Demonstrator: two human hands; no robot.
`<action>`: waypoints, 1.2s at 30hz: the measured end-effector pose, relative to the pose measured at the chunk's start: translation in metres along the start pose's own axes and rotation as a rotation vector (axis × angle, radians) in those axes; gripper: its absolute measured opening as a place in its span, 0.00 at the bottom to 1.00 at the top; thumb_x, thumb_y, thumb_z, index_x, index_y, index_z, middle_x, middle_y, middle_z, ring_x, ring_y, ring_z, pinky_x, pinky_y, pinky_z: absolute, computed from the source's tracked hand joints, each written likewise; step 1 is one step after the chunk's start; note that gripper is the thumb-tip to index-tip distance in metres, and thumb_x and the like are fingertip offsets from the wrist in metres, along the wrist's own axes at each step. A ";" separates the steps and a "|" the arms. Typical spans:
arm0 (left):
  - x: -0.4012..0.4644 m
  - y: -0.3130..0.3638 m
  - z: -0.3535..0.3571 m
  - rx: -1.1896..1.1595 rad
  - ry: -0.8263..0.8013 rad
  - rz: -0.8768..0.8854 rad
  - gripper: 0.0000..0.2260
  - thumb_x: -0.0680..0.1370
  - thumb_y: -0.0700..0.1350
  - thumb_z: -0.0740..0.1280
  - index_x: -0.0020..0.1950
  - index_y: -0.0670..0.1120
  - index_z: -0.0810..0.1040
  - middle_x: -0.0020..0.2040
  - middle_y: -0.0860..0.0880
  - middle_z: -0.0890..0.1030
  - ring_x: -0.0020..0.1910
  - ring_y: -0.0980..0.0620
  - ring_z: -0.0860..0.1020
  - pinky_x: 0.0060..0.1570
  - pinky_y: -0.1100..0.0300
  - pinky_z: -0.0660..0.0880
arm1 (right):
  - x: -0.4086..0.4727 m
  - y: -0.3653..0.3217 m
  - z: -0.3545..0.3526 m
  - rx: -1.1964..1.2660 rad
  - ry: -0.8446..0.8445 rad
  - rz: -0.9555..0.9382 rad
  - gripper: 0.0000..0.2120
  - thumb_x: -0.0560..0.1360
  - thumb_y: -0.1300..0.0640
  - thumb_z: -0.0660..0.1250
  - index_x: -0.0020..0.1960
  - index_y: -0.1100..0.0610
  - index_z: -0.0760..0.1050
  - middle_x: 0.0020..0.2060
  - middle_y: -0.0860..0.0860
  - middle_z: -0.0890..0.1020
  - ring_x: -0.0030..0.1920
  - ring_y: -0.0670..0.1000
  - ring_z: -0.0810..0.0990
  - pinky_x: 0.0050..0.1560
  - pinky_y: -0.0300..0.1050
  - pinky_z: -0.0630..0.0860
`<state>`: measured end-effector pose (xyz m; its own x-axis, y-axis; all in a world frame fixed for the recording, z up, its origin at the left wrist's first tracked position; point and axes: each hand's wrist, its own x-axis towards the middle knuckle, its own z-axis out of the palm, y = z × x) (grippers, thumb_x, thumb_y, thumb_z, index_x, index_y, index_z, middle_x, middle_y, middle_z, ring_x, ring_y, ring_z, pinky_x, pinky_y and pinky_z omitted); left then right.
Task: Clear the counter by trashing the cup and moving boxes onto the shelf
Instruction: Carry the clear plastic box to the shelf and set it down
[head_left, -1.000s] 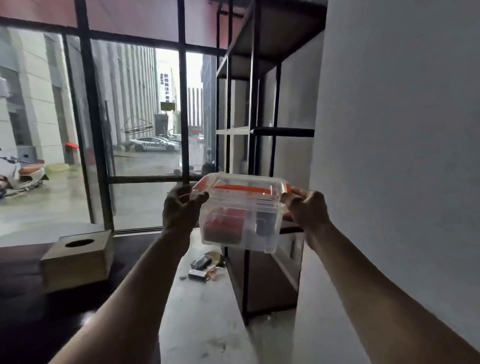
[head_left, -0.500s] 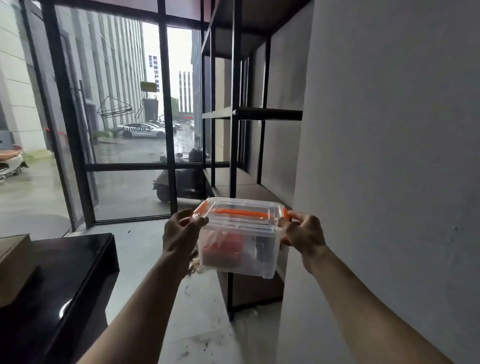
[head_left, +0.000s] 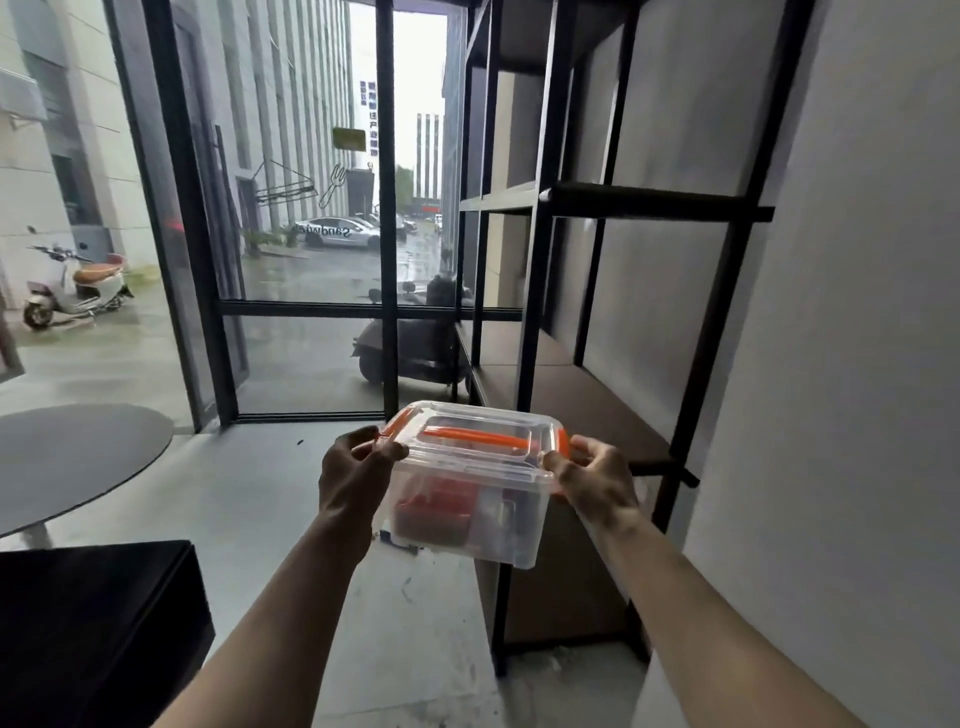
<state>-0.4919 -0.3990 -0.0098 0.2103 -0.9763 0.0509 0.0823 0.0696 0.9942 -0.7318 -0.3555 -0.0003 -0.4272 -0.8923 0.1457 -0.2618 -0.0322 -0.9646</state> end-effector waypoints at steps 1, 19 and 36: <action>0.015 -0.004 0.002 0.000 0.007 0.002 0.27 0.71 0.43 0.73 0.69 0.44 0.74 0.61 0.39 0.81 0.58 0.39 0.79 0.63 0.41 0.76 | 0.016 0.004 0.010 0.010 -0.014 0.009 0.30 0.73 0.52 0.76 0.71 0.60 0.73 0.45 0.45 0.78 0.51 0.53 0.81 0.47 0.45 0.82; 0.352 -0.060 0.101 0.007 0.108 -0.046 0.38 0.63 0.45 0.70 0.73 0.39 0.70 0.62 0.38 0.79 0.57 0.40 0.79 0.48 0.55 0.76 | 0.390 0.066 0.178 0.082 -0.192 0.064 0.33 0.69 0.47 0.79 0.70 0.56 0.75 0.58 0.54 0.84 0.53 0.54 0.84 0.57 0.54 0.83; 0.707 -0.108 0.133 0.016 -0.019 -0.086 0.31 0.60 0.45 0.70 0.64 0.41 0.79 0.49 0.43 0.84 0.47 0.46 0.81 0.44 0.55 0.78 | 0.654 0.098 0.365 0.123 -0.061 0.131 0.28 0.69 0.47 0.78 0.66 0.52 0.75 0.49 0.46 0.83 0.44 0.41 0.79 0.40 0.37 0.77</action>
<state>-0.4815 -1.1241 -0.0688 0.1849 -0.9822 -0.0333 0.0837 -0.0180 0.9963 -0.7208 -1.1066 -0.0803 -0.3965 -0.9180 0.0070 -0.0983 0.0348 -0.9945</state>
